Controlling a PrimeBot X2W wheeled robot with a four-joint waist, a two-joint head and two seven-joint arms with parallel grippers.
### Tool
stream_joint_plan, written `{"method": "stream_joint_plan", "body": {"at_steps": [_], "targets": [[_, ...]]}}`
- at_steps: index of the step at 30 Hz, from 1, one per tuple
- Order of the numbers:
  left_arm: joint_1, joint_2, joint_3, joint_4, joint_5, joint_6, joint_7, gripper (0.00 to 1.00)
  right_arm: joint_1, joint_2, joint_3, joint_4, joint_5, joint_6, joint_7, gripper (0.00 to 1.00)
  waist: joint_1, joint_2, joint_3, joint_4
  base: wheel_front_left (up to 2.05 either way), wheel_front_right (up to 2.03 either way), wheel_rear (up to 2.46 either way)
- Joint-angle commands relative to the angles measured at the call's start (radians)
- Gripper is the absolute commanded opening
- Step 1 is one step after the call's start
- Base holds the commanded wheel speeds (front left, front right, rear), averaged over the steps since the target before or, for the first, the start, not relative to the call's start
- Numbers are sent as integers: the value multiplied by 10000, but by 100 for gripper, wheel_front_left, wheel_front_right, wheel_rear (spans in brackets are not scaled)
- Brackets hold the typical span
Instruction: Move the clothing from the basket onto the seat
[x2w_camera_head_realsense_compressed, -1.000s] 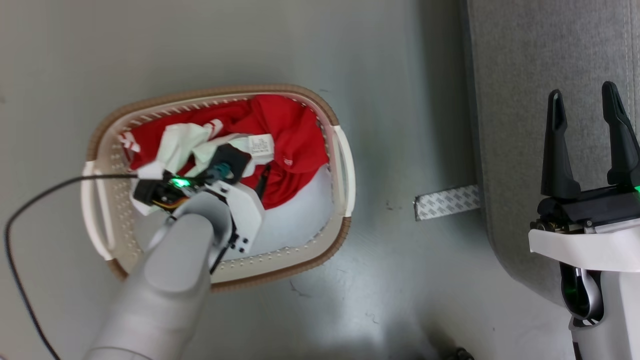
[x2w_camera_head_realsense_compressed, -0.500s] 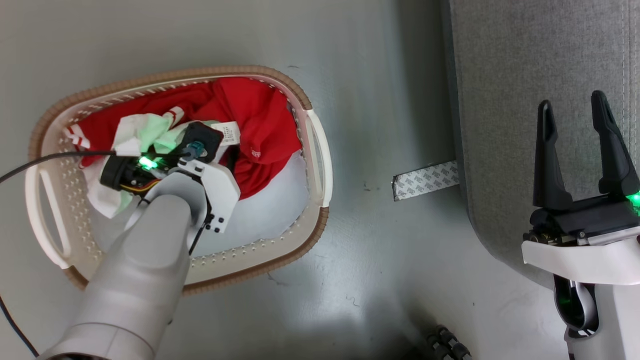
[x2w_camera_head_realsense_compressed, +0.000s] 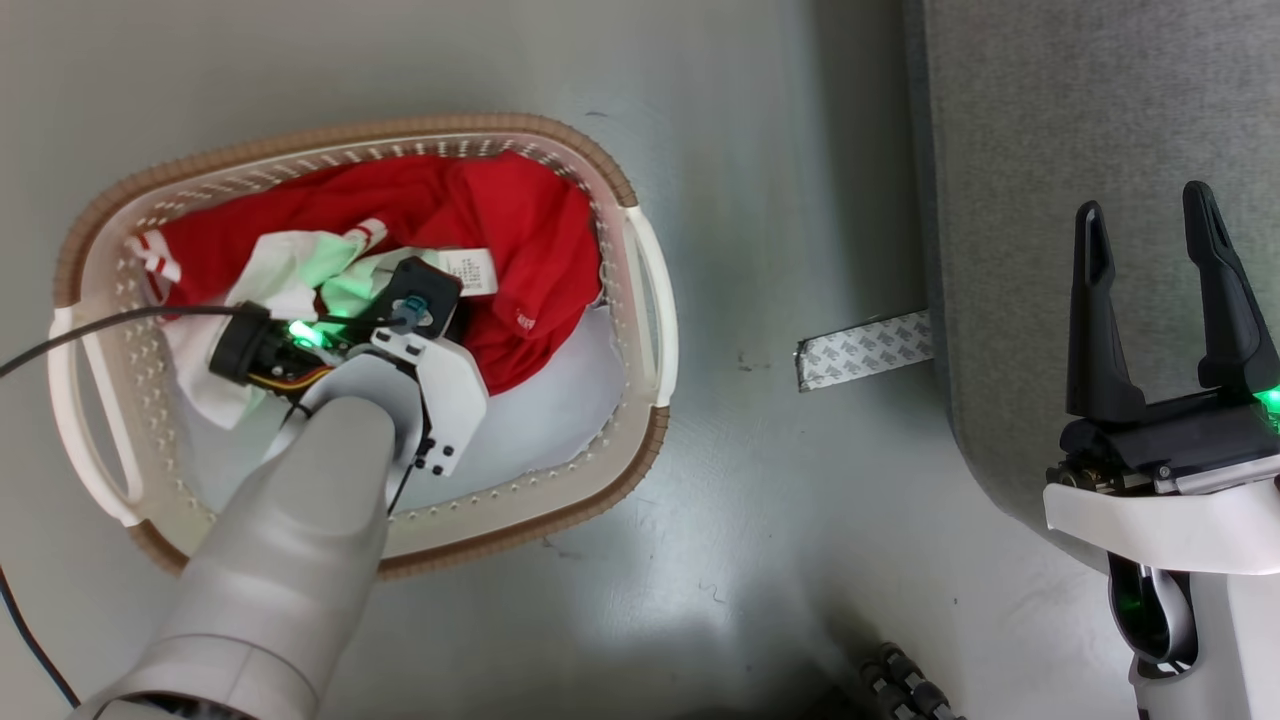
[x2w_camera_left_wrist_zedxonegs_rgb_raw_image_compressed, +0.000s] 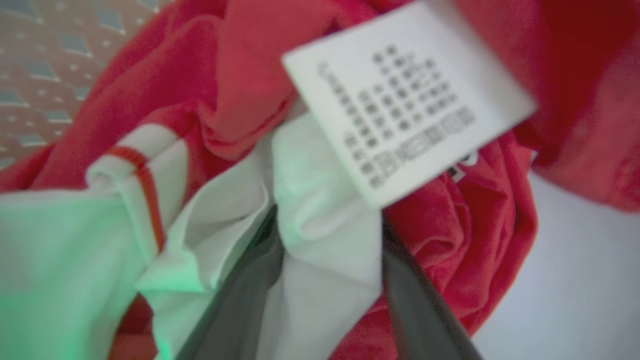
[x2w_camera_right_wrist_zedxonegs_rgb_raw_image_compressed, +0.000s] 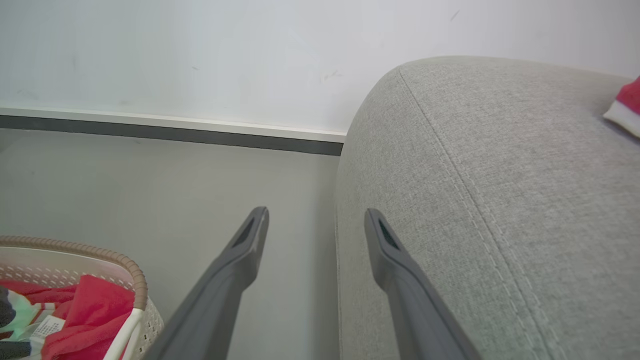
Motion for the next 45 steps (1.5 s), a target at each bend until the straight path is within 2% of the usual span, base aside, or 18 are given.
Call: {"method": "stream_joint_plan", "body": {"at_steps": [1, 8, 14, 21, 32, 38, 45], "targets": [[41, 32, -92, 144, 93, -97, -39, 0, 78, 5, -35, -15, -116, -23, 7, 100, 0, 0, 38, 48, 1, 1, 1], [28, -204, -121, 177, -241, -257, -713, 0, 24, 5, -94, 146, -118, -22, 7, 100, 0, 0, -136, 195, 0, 0, 0], [389, -400, 113, -155, -740, -208, -1367, 0, -88, 2, -209, 459, -14, -23, 7, 100, 0, 0, -1001, 571, 0, 0, 0], [1310, -527, 259, -824, -1225, -178, -1539, 0, 193, -1, -345, 920, -21, -23, 9, 100, 0, 0, -2526, 1123, 0, 0, 0], [3731, -625, 438, -3348, -2009, -76, -1547, 0, 1442, -5, -568, 2001, -170, -22, 9, 100, 0, 0, -5848, 2206, 0, 0, 0], [4915, -632, 546, -4300, -2431, 19, -1547, 0, 2403, -5, -325, 2570, -18, -22, 7, 100, 0, 0, -7539, 2454, 0, 0, 0], [6020, -476, 710, -5279, -2699, 213, -1535, 0, 3180, -29, 61, 3000, -195, -23, 9, 100, 0, 0, -8861, 2573, 0, 0, 0]]}}
